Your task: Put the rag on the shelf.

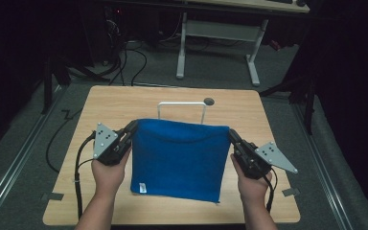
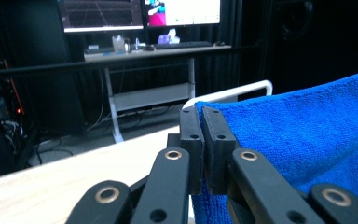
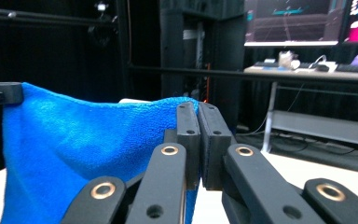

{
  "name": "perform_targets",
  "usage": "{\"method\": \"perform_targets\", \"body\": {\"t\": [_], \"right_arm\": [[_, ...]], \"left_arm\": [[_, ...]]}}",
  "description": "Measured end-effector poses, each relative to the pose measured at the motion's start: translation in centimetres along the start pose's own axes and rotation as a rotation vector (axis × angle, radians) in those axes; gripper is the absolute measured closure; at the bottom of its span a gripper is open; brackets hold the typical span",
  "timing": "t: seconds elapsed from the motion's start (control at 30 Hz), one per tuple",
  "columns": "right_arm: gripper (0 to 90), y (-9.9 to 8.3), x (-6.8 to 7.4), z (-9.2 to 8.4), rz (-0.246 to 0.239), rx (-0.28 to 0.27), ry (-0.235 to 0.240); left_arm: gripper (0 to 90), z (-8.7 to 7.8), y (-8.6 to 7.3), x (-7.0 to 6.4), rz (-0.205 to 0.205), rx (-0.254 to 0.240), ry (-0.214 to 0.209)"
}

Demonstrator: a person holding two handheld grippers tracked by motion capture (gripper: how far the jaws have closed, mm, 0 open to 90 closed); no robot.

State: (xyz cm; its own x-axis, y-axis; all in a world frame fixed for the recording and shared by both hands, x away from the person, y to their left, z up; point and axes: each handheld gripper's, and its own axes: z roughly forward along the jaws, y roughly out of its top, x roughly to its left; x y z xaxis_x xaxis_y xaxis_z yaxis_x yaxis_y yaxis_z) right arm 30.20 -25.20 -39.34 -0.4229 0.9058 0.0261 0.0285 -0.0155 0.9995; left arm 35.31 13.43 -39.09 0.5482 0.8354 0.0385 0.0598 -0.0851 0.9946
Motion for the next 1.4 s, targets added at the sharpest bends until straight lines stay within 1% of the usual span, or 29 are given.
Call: {"method": "perform_targets", "body": {"t": [0.03,0.07,0.13,0.33,0.43,0.53,0.6,0.63,0.67,0.7,0.73,0.8,0.83,0.87,0.93,1.0,1.03,1.07,1.1,1.17,1.2,1.23,1.33,1.37,1.4], "right_arm": [[88.6,0.0,0.0,0.0,0.000,0.000,0.000],[88.6,0.1,-0.1,0.0,0.002,-0.005,-0.002],[88.7,0.6,-0.5,-0.1,0.000,-0.020,-0.014],[88.7,1.4,-0.7,0.1,-0.009,-0.034,-0.021],[88.7,2.3,-0.8,0.3,-0.019,-0.045,-0.026],[88.7,3.1,-1.0,0.7,-0.029,-0.051,-0.029],[88.7,3.3,-1.0,0.8,-0.030,-0.052,-0.031],[88.7,3.8,-1.2,1.2,-0.037,-0.052,-0.032],[88.7,3.8,-1.2,1.2,-0.037,-0.052,-0.032],[88.7,4.2,-1.3,1.6,-0.041,-0.054,-0.040],[88.7,4.4,-1.4,1.9,-0.042,-0.051,-0.043],[88.7,4.7,-1.6,2.4,-0.042,-0.052,-0.049],[88.7,4.9,-1.8,2.7,-0.040,-0.050,-0.050],[88.7,4.9,-1.8,2.7,-0.040,-0.050,-0.050],[88.7,5.2,-2.1,3.3,-0.037,-0.047,-0.052],[88.7,5.4,-2.3,3.9,-0.039,-0.046,-0.059],[88.8,5.7,-2.5,4.5,-0.034,-0.047,-0.065],[88.8,5.7,-2.5,4.5,-0.034,-0.047,-0.065],[88.8,5.9,-2.7,5.0,-0.026,-0.051,-0.069],[88.8,6.2,-2.8,5.5,-0.029,-0.058,-0.074],[88.8,6.2,-2.8,5.5,-0.029,-0.058,-0.074],[88.8,6.6,-2.8,6.0,-0.034,-0.064,-0.078],[88.8,6.9,-3.0,6.4,-0.035,-0.063,-0.081],[88.8,7.0,-3.0,6.6,-0.035,-0.064,-0.081],[88.8,7.2,-3.2,7.2,-0.046,-0.060,-0.084]], "left_arm": [[87.9,0.0,0.0,0.0,0.000,0.000,0.000],[87.9,0.1,0.4,-0.1,0.003,-0.012,0.001],[87.9,0.3,0.9,-0.2,0.013,-0.018,0.000],[88.0,0.5,1.6,-0.2,0.024,-0.037,0.004],[88.1,0.6,2.0,0.0,0.030,-0.047,0.005],[88.0,0.8,2.8,0.4,0.046,-0.063,0.011],[88.1,0.8,3.0,0.5,0.050,-0.069,0.013],[88.0,1.0,3.4,0.8,0.059,-0.078,0.014],[88.0,1.0,3.4,0.8,0.059,-0.078,0.014],[88.1,1.1,3.5,0.9,0.059,-0.085,0.014],[88.0,1.6,3.6,1.2,0.069,-0.080,0.014],[88.0,1.8,3.7,1.3,0.077,-0.074,0.016],[88.0,2.3,3.8,1.5,0.086,-0.076,0.020],[88.1,2.3,3.8,1.5,0.086,-0.076,0.020],[88.0,2.8,4.0,1.8,0.096,-0.083,0.027],[88.1,3.3,4.2,2.1,0.092,-0.080,0.028],[88.1,3.8,4.5,2.4,0.088,-0.078,0.031],[88.1,3.8,4.5,2.4,0.088,-0.078,0.031],[88.1,4.3,4.8,2.6,0.102,-0.081,0.043],[88.2,4.7,5.2,2.8,0.110,-0.083,0.049],[88.2,4.7,5.2,2.8,0.110,-0.083,0.049],[88.2,5.0,5.6,3.1,0.114,-0.091,0.057],[88.2,5.5,6.0,3.4,0.116,-0.088,0.061],[88.3,5.6,6.2,3.6,0.122,-0.089,0.064],[88.2,6.0,6.6,3.8,0.139,-0.093,0.069]]}}
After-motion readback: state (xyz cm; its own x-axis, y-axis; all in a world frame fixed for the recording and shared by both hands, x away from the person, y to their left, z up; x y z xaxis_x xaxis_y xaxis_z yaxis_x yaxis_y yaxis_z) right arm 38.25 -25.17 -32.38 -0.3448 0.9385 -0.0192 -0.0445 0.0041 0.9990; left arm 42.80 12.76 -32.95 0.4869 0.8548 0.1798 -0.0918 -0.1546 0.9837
